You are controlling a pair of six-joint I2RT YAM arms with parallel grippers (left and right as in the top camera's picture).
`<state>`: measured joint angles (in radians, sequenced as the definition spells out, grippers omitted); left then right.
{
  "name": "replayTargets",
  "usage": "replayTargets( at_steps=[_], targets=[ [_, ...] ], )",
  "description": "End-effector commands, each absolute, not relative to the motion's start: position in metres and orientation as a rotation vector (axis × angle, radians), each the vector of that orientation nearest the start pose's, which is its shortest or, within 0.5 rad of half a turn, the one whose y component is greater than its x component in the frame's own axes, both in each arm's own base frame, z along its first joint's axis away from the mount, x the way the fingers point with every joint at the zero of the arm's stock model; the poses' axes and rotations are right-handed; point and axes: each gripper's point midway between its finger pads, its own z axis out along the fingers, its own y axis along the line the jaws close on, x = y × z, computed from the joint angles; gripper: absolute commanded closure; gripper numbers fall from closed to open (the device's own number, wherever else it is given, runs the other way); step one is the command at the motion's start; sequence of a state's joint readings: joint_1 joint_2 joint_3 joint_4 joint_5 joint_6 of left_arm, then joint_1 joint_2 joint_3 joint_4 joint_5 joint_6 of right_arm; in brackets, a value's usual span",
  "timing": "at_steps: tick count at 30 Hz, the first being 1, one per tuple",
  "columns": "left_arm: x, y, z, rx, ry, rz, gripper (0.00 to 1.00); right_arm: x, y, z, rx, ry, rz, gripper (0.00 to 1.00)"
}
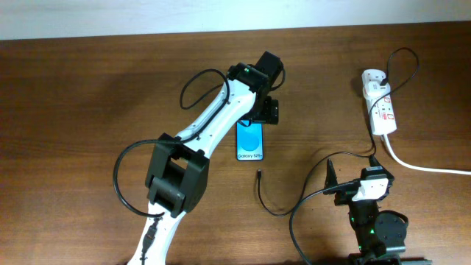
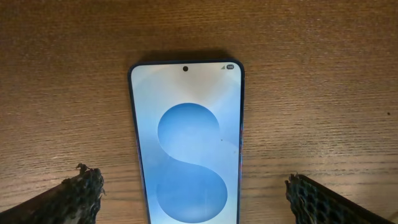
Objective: Plug charger to phone and switch on socket
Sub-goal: 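Lower the left gripper and close it on the phone's top edge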
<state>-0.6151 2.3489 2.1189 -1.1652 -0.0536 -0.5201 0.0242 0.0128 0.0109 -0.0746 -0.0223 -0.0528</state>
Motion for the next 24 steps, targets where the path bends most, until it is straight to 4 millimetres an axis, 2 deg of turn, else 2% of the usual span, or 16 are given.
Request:
replayTargets(
  at_steps=[1, 7, 15, 19, 24],
  targets=[
    [0.415, -0.281, 0.049, 0.118, 2.973, -0.040, 0.01, 0.246, 0.010, 0.155, -0.080, 1.648, -0.004, 0.02],
    [0.409, -0.277, 0.016, 0.125, 3.036, 0.019, 0.01, 0.246, 0.010, 0.155, -0.080, 1.648, -0.004, 0.02],
    [0.407, -0.280, 0.011, 0.131, 3.057, -0.007, 0.01, 0.246, 0.010, 0.155, -0.080, 1.648, -0.004, 0.02],
    [0.396, -0.285, -0.010, 0.128, 3.139, -0.074, 0.01, 0.246, 0.010, 0.155, -0.080, 1.648, -0.004, 0.02],
    [0.396, -0.283, -0.011, 0.124, 3.143, -0.066, 0.01, 0.246, 0.010, 0.155, -0.080, 1.648, -0.004, 0.02]
  ],
)
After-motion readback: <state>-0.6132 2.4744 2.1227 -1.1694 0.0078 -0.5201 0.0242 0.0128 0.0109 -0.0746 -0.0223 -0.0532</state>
